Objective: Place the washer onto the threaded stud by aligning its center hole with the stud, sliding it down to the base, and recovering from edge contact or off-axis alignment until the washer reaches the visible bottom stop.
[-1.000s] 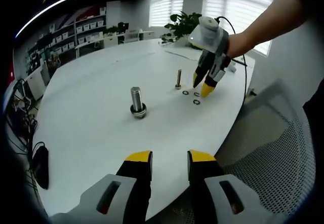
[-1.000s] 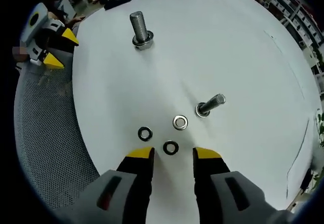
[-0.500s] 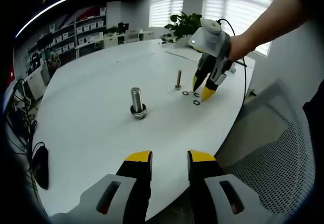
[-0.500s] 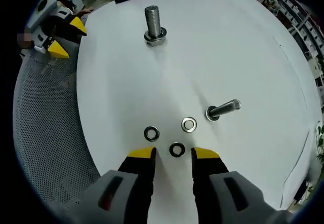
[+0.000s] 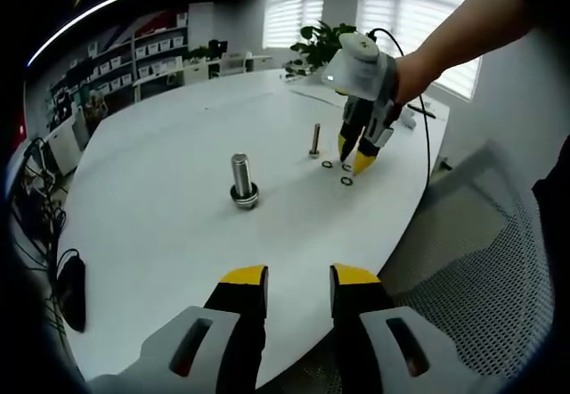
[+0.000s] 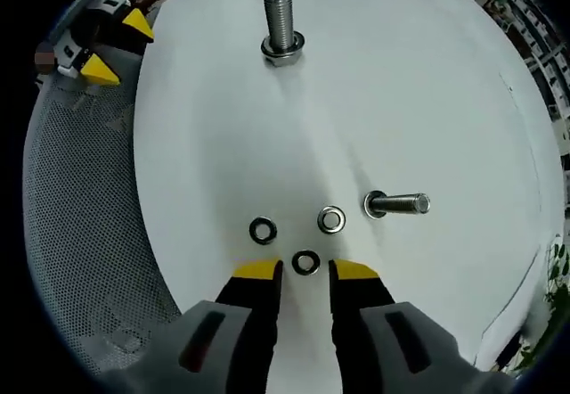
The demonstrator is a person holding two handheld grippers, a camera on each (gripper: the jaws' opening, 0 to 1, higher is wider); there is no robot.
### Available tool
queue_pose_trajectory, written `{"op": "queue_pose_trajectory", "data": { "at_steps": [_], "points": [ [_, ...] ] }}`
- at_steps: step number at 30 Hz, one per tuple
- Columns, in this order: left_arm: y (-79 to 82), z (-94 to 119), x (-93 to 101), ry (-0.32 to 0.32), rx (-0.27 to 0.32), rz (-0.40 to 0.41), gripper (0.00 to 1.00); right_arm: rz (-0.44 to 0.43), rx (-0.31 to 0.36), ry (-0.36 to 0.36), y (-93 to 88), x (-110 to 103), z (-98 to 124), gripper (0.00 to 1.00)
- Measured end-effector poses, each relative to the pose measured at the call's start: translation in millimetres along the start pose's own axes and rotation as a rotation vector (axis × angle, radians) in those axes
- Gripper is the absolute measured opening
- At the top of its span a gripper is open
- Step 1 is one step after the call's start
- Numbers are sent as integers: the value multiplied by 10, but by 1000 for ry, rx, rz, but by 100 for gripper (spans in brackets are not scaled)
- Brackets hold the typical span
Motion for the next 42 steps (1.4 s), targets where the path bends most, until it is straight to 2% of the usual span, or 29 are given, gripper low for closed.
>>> {"op": "queue_pose_trajectory", "data": {
  "at_steps": [3, 9, 13, 19, 25, 28, 35, 42],
  "points": [
    [-1, 1, -4, 3, 2, 0, 26, 7, 2, -4, 5, 10, -6, 16],
    [-4, 3, -10, 5, 0, 3, 26, 8, -27, 5, 42, 28, -26, 16],
    [-3, 0, -9, 5, -3, -3, 26, -26, -76, -6, 82, 22, -31, 16],
    [-7, -6, -10, 5, -7, -2, 26, -53, -87, -14, 78, 20, -27, 16],
    [-3, 0, -11, 11, -3, 0, 26, -139, -62, -32, 37, 14, -15, 16],
    [-2, 0, -6, 10, -7, 0, 26, -143, -45, -27, 19, 16, -8, 16],
    [-5, -1, -9, 12, -7, 3, 26, -153, -68, -41, 46, -2, -7, 15],
    [-8, -3, -8, 11, -9, 2, 26, -191, -19, -67, -14, -28, 8, 15]
  ]
}}
Point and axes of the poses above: the point that each gripper's makers call its tool centre point, and the gripper's own axes: z roughly backward along the fingers, x roughly to its right, y roughly out of its top, the point moved 9 cm from there along z, roughly backward along the fingers, and after that the axes turned 14 degrees about -y, right-handed, at the moved point
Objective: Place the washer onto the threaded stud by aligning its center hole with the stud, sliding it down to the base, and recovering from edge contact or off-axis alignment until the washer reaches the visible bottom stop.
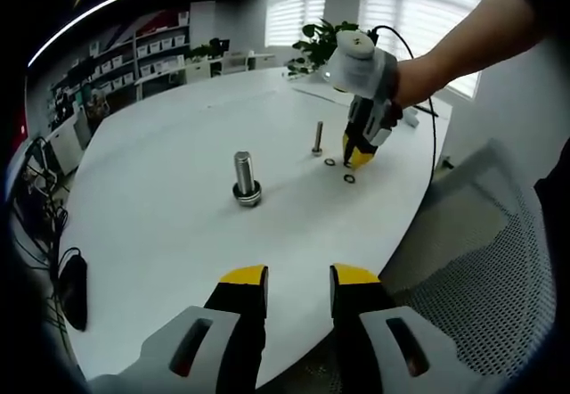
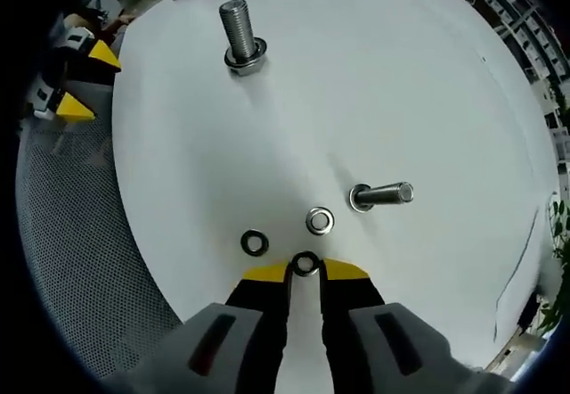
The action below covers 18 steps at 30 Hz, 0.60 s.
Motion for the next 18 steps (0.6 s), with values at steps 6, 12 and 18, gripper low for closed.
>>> {"op": "queue_pose_trajectory", "data": {
  "at_steps": [6, 12, 18],
  "points": [
    [-3, 7, -5, 3, 1, 4, 26, -1, 19, 4, -5, 7, 3, 14],
    [-3, 10, -6, 4, 1, 7, 26, -14, 27, 10, -13, 18, 4, 14],
    [-4, 7, -6, 0, 2, 8, 26, -34, 30, 8, -14, 68, 22, 14]
  ]
}}
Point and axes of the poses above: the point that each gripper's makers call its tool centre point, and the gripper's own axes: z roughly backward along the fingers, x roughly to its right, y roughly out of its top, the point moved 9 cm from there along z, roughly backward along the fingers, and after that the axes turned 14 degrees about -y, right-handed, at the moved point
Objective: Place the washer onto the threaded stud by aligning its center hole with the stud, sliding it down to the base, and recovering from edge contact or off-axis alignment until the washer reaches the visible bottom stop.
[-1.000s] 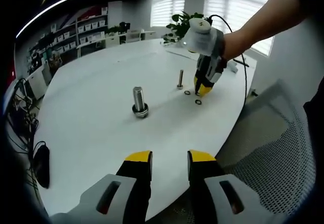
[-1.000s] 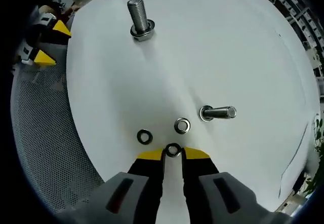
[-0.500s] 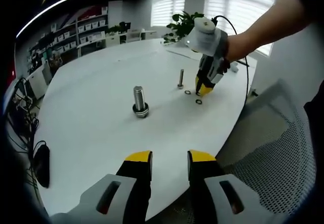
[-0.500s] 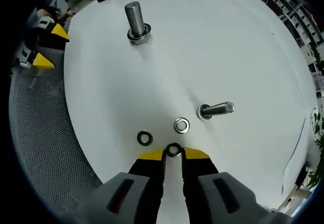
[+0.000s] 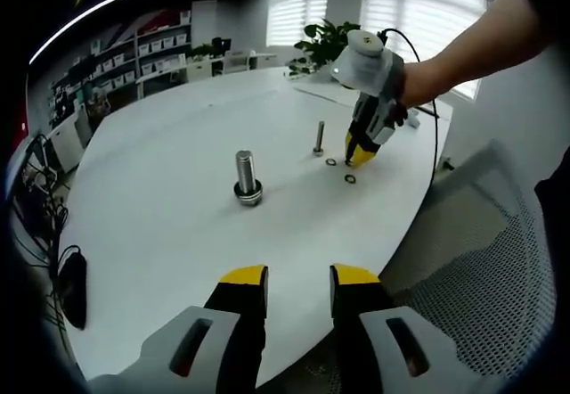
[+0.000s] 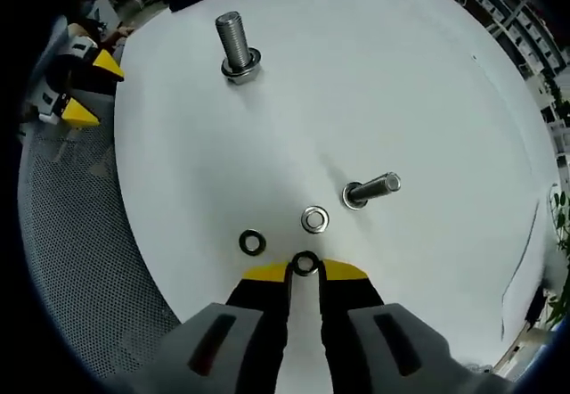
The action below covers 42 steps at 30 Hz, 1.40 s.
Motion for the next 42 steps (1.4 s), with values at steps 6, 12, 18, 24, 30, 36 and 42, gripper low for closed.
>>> {"op": "queue_pose_trajectory", "data": {
  "at_steps": [6, 12, 18, 24, 30, 36, 42],
  "points": [
    [1, -4, 3, -7, 2, -2, 26, -7, 19, -6, 64, 51, 79, 14],
    [-1, -8, 8, -11, -1, 0, 26, 23, 49, -23, 167, 132, 187, 14],
    [3, -6, 11, -16, 1, -3, 26, 23, 73, -44, 264, 269, 292, 14],
    [4, -6, 8, -17, 2, -2, 26, 34, 82, -56, 307, 300, 358, 14],
    [7, -3, 10, -19, 4, -4, 26, 38, 90, -61, 338, 323, 394, 14],
    [9, 1, 11, -20, 5, -3, 26, 50, 114, -69, 405, 357, 452, 14],
    [10, 3, 12, -20, 7, -4, 26, 67, 129, -81, 487, 380, 473, 14]
  ]
}}
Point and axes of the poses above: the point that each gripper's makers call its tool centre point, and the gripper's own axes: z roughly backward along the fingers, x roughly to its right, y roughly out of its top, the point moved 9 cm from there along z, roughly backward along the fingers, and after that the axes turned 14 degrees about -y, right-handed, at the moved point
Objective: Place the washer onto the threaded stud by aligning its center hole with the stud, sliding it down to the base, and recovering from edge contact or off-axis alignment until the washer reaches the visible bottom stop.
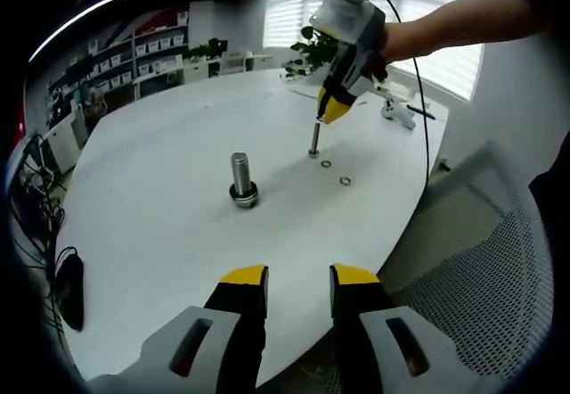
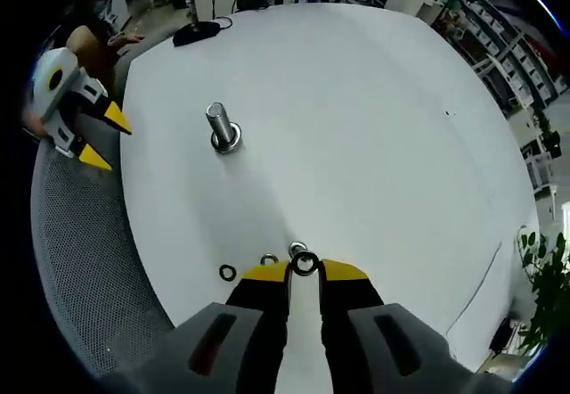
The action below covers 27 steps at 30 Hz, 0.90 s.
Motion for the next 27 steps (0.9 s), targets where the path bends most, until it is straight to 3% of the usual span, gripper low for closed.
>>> {"op": "queue_pose_trajectory", "data": {
  "at_steps": [27],
  "points": [
    [-11, -6, -1, -10, -3, -1, 25, 20, -52, 27, 32, -13, -218, 14]
  ]
}}
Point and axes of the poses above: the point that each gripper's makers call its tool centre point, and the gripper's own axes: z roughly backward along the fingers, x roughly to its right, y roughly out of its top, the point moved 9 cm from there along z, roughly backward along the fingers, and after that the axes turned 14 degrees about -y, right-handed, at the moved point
